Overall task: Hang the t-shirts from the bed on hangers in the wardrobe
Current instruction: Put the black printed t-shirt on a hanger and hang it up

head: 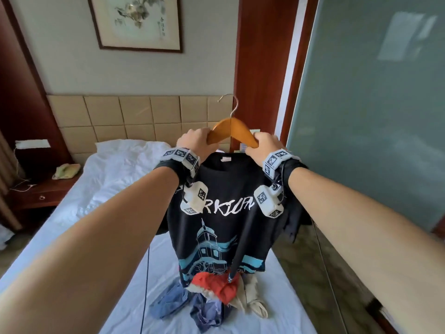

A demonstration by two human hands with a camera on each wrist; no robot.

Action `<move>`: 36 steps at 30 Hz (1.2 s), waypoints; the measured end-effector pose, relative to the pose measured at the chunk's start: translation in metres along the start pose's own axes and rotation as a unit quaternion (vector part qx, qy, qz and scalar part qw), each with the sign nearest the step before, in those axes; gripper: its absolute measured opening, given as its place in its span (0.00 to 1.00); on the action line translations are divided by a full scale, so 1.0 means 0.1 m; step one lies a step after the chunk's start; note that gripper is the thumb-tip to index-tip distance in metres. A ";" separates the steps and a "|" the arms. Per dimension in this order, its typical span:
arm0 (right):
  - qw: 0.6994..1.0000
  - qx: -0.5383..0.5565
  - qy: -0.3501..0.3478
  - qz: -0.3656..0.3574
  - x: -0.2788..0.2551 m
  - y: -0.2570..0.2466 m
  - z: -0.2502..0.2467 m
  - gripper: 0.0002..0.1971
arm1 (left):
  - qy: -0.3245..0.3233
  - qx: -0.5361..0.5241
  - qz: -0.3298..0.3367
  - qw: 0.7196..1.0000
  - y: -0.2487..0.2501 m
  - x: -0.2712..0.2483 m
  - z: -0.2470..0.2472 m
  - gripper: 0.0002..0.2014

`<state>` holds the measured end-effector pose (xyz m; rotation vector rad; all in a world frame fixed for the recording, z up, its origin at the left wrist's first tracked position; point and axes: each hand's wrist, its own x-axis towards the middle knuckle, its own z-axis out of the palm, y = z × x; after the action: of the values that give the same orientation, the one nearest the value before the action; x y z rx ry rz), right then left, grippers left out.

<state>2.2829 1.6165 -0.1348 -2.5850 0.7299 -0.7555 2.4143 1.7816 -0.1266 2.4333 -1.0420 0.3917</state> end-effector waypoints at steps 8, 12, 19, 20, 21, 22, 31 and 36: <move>0.996 -0.052 0.054 0.053 -0.62 0.97 -1.20 0.14 | -0.031 -0.086 0.079 0.993 1.58 -0.14 0.21 0.11; 0.991 -0.065 0.066 0.093 -1.18 1.52 -1.89 0.13 | -0.060 -0.121 0.115 0.984 2.50 -0.36 0.31 0.11; 0.973 -0.100 0.126 0.167 -2.26 2.53 -3.12 0.12 | -0.096 -0.191 0.201 0.956 4.31 -0.87 0.61 0.10; 0.968 -0.105 0.132 0.184 -2.40 2.67 -3.28 0.11 | -0.111 -0.195 0.209 0.952 4.57 -0.94 0.66 0.09; 0.963 -0.111 0.136 0.203 -2.54 2.82 -3.43 0.11 | -0.124 -0.196 0.218 0.948 4.83 -1.01 0.70 0.09; 0.958 -0.119 0.139 0.219 -2.67 2.96 -3.59 0.11 | -0.135 -0.197 0.226 0.944 5.08 -1.07 0.76 0.10; 0.906 -0.191 0.156 0.343 -3.58 4.29 -4.85 0.11 | -0.207 -0.211 0.355 0.887 7.34 -1.42 1.38 0.18; 0.872 -0.246 0.151 0.395 -3.84 5.05 -5.57 0.09 | -0.225 -0.226 0.436 0.842 8.61 -1.48 1.72 0.19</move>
<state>1.4927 1.3241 -0.0734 -2.1952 2.1342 -0.7506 1.6946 1.2598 -0.0781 1.5269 -2.1506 -0.1755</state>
